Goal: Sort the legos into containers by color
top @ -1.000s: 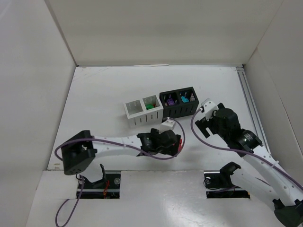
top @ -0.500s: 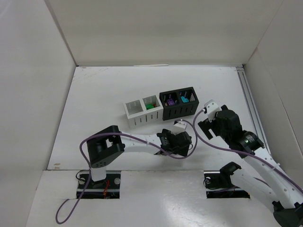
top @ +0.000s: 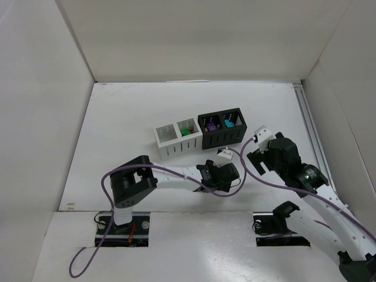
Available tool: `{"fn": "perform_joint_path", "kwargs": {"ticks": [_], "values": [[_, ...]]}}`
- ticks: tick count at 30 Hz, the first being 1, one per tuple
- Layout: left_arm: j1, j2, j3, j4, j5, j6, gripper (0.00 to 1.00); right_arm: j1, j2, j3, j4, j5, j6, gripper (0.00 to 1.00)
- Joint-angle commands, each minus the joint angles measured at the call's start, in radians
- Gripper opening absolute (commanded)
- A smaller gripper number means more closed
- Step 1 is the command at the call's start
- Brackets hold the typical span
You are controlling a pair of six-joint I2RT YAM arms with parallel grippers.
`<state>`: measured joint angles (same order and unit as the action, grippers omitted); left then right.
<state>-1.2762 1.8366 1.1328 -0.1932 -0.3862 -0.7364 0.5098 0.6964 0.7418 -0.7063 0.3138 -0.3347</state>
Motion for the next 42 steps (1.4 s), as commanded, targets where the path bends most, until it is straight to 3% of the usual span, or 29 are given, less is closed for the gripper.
{"fn": "perform_joint_path", "kwargs": {"ticks": [1, 7, 10, 15, 17, 19, 23, 34, 38, 42], "values": [[-0.002, -0.126, -0.039, 0.037, -0.025, 0.072, 0.34, -0.007, -0.003, 0.022, 0.002, -0.057, -0.001, 1.00], [-0.002, -0.313, -0.204, 0.182, -0.043, 0.290, 0.33, -0.007, 0.049, 0.054, -0.028, -0.272, -0.064, 1.00], [-0.002, -0.459, -0.304, 0.308, 0.036, 0.438, 0.34, -0.007, 0.058, 0.080, -0.019, -0.453, -0.096, 1.00], [-0.002, -0.609, -0.343, 0.354, 0.025, 0.505, 0.37, -0.007, 0.058, 0.082, 0.066, -0.694, -0.171, 1.00], [-0.002, -0.619, -0.326, 0.333, -0.050, 0.505, 0.37, -0.007, 0.049, 0.071, 0.067, -0.676, -0.182, 1.00], [-0.002, -0.628, -0.297, 0.248, -0.222, 0.424, 0.37, -0.007, 0.049, 0.062, 0.058, -0.630, -0.182, 1.00], [0.127, -0.619, -0.191, 0.091, -0.330, 0.295, 0.39, -0.007, 0.031, 0.041, 0.067, -0.630, -0.182, 1.00], [0.584, -0.596, -0.091, -0.012, -0.134, 0.175, 0.39, -0.007, 0.052, 0.031, 0.076, -0.585, -0.202, 1.00], [0.617, -0.574, -0.080, -0.021, -0.114, 0.187, 0.47, -0.007, 0.072, 0.031, 0.076, -0.562, -0.224, 1.00], [0.617, -0.534, -0.071, -0.034, -0.114, 0.187, 0.48, -0.007, 0.100, 0.010, 0.097, -0.553, -0.233, 1.00]]}}
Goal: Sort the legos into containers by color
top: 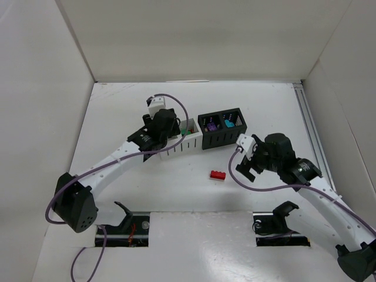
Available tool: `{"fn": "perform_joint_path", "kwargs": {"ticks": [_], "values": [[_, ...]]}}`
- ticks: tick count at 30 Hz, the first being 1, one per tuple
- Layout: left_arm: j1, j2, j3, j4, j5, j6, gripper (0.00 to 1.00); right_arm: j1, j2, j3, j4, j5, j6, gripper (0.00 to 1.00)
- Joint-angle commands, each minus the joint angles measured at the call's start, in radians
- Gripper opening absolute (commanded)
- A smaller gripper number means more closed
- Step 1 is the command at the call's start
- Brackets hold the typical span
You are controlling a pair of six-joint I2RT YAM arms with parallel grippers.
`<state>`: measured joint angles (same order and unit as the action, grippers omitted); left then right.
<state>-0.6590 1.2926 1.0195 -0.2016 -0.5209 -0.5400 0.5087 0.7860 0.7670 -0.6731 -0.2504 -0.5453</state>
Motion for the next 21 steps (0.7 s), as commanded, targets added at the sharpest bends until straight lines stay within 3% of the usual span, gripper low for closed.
{"fn": "perform_joint_path", "kwargs": {"ticks": [1, 7, 13, 19, 21], "values": [[-0.001, 0.025, 0.042, -0.025, 0.021, -0.009, 0.48, -0.006, 0.010, -0.026, 0.064, 0.001, -0.031, 1.00], [-0.001, 0.065, 0.042, -0.058, -0.001, -0.046, 0.61, -0.006, 0.076, -0.061, 0.113, -0.085, -0.094, 1.00], [-0.001, 0.065, 0.033, -0.079, 0.010, -0.055, 0.80, 0.023, 0.128, -0.090, 0.184, -0.113, -0.105, 1.00], [-0.001, 0.030, 0.033, -0.099, 0.010, -0.055, 0.83, 0.123, 0.216, -0.090, 0.247, -0.069, -0.114, 1.00], [-0.001, 0.016, 0.033, -0.108, 0.010, -0.064, 0.88, 0.168, 0.264, -0.090, 0.293, -0.069, -0.139, 1.00]]}}
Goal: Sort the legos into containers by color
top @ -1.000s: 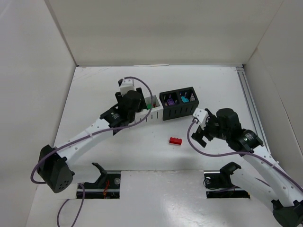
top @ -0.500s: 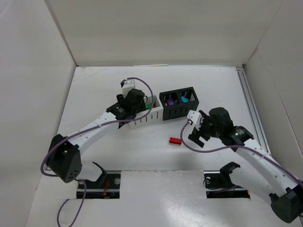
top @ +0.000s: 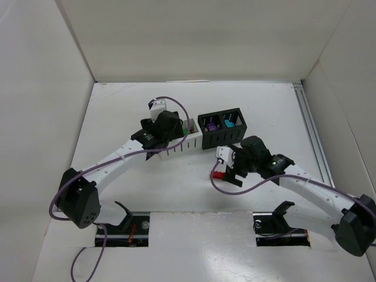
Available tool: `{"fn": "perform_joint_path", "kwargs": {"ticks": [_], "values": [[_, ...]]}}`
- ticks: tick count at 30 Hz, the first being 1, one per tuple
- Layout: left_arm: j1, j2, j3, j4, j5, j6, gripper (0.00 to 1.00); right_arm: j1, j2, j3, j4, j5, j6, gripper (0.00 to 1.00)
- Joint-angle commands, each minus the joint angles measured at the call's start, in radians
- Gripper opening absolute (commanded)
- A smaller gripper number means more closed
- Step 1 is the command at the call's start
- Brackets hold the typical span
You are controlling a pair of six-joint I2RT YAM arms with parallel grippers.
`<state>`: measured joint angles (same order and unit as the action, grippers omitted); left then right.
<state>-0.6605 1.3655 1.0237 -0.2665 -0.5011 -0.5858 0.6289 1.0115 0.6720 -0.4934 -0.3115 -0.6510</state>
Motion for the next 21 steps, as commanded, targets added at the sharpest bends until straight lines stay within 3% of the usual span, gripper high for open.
{"fn": "perform_joint_path", "kwargs": {"ticks": [1, 3, 14, 17, 21], "values": [[0.001, -0.077, 0.029, -0.053, -0.010, -0.019, 0.92, 0.060, 0.059, 0.005, 0.127, -0.008, -0.042, 1.00], [0.001, -0.104, 0.029, -0.065, -0.010, -0.019, 1.00, 0.093, 0.128, 0.014, 0.165, -0.008, -0.053, 1.00], [0.001, -0.403, -0.094, -0.154, -0.001, -0.124, 1.00, 0.169, 0.396, 0.075, 0.288, 0.063, -0.064, 0.96], [0.001, -0.463, -0.138, -0.178, 0.015, -0.160, 1.00, 0.169, 0.430, 0.086, 0.311, 0.101, -0.053, 0.84], [0.001, -0.500, -0.180, -0.188, 0.035, -0.201, 1.00, 0.169, 0.430, 0.086, 0.320, 0.161, -0.039, 0.58]]}}
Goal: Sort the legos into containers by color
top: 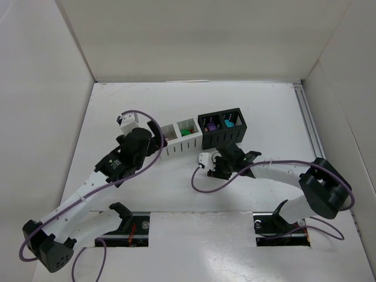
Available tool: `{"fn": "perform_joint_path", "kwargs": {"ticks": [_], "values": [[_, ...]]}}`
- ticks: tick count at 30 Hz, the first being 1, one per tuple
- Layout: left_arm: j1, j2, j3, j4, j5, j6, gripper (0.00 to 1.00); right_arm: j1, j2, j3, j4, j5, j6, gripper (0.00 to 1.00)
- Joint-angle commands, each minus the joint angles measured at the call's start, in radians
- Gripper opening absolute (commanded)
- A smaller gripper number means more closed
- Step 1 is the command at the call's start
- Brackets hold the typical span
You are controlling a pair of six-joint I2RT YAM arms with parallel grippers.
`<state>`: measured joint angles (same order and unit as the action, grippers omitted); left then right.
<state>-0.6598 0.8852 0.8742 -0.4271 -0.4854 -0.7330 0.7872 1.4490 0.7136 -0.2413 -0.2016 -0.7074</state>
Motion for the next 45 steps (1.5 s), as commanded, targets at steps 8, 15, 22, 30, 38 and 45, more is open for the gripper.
{"fn": "perform_joint_path", "kwargs": {"ticks": [8, 15, 22, 30, 38, 45], "values": [[0.000, -0.060, -0.063, -0.059, 0.010, -0.134, 1.00, 0.029, -0.102, 0.057, 0.047, -0.022, 0.036, 0.24], [0.000, -0.140, -0.093, -0.070, -0.016, -0.167, 1.00, 0.038, -0.194, 0.226, 0.027, -0.143, 0.023, 0.22], [0.000, -0.170, -0.115, -0.114, -0.059, -0.238, 1.00, 0.038, 0.013, 0.524, 0.057, -0.200, -0.014, 0.23], [0.000, -0.170, -0.084, -0.167, -0.087, -0.258, 1.00, 0.038, 0.289, 0.786, 0.068, -0.200, -0.004, 0.27], [0.000, -0.143, -0.084, -0.157, -0.078, -0.249, 1.00, 0.069, 0.431, 0.900, 0.077, -0.177, 0.026, 0.36], [0.000, -0.143, -0.084, -0.157, -0.068, -0.249, 1.00, 0.069, 0.433, 0.923, 0.077, -0.188, 0.026, 0.67]]}}
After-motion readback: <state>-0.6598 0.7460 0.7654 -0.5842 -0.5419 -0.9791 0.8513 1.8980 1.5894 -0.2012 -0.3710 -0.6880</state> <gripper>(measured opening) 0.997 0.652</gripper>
